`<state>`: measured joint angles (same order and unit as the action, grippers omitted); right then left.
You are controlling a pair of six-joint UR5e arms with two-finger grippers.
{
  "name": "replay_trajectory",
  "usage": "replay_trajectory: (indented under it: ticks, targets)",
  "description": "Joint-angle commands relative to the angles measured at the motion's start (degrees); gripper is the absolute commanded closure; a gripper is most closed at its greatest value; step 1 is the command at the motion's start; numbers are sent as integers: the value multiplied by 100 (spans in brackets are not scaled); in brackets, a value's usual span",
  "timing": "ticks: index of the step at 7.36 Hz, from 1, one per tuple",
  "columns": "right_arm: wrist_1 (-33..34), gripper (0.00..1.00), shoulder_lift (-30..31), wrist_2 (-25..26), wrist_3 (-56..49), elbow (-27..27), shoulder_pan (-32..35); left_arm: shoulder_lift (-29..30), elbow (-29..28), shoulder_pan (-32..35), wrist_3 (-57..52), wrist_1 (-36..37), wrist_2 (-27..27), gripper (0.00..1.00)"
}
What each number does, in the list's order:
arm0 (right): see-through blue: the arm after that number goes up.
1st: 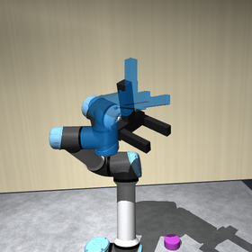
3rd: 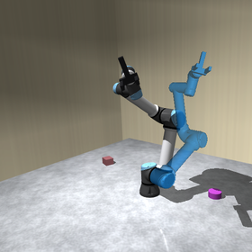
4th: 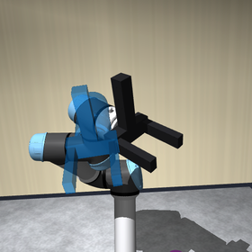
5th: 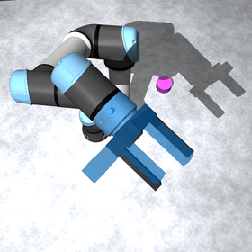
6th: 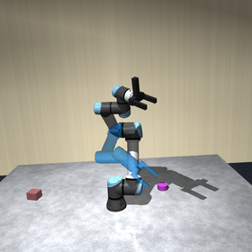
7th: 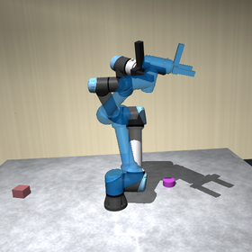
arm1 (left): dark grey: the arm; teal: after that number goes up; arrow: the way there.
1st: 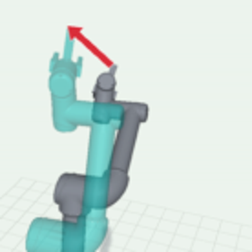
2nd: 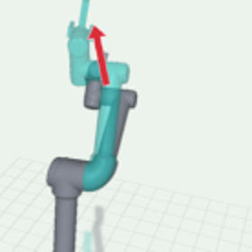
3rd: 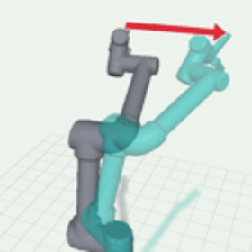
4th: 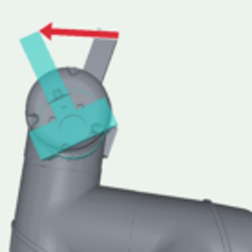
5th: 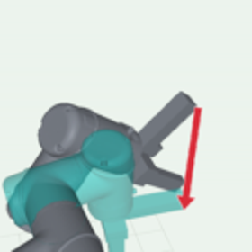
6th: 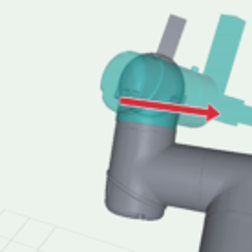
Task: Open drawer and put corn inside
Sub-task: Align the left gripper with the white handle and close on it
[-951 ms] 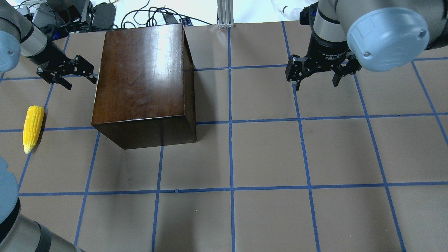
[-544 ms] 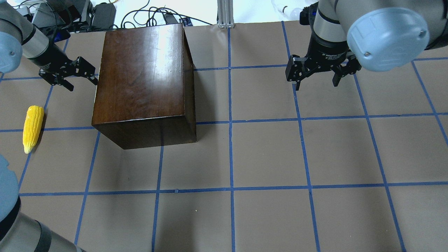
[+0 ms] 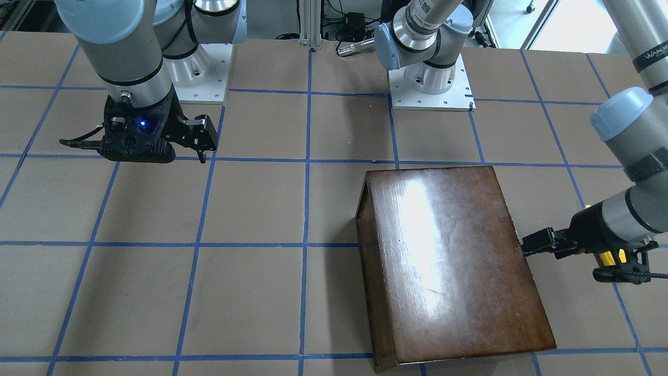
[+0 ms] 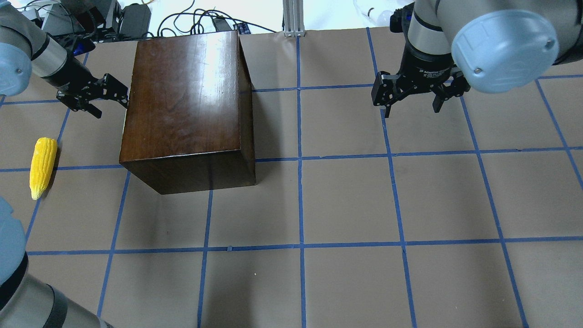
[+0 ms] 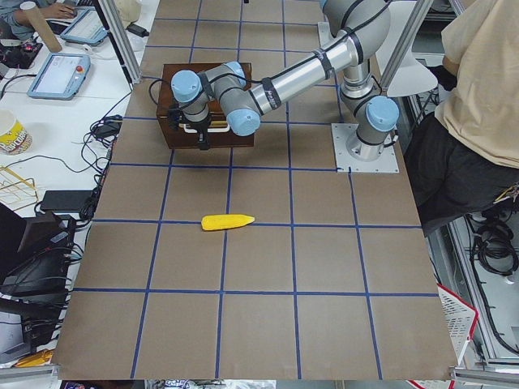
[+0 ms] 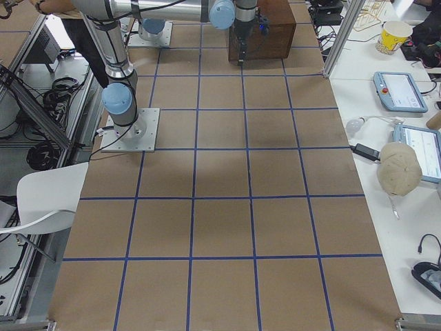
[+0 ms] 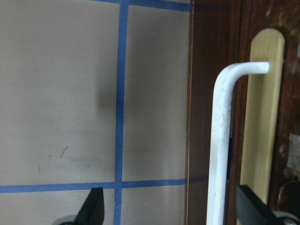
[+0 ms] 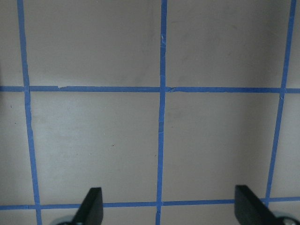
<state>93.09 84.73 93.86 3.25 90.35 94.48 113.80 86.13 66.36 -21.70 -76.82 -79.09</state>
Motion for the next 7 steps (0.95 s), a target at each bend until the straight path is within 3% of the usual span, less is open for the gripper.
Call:
replay_trajectory:
  ticks: [1,7]
  targets:
    - [8,0,0,0,0,0,0,19,9,0,-133,44,-1,0]
    - [-1,0,0,0,0,0,0,54,18,-17,-247,53,8,0]
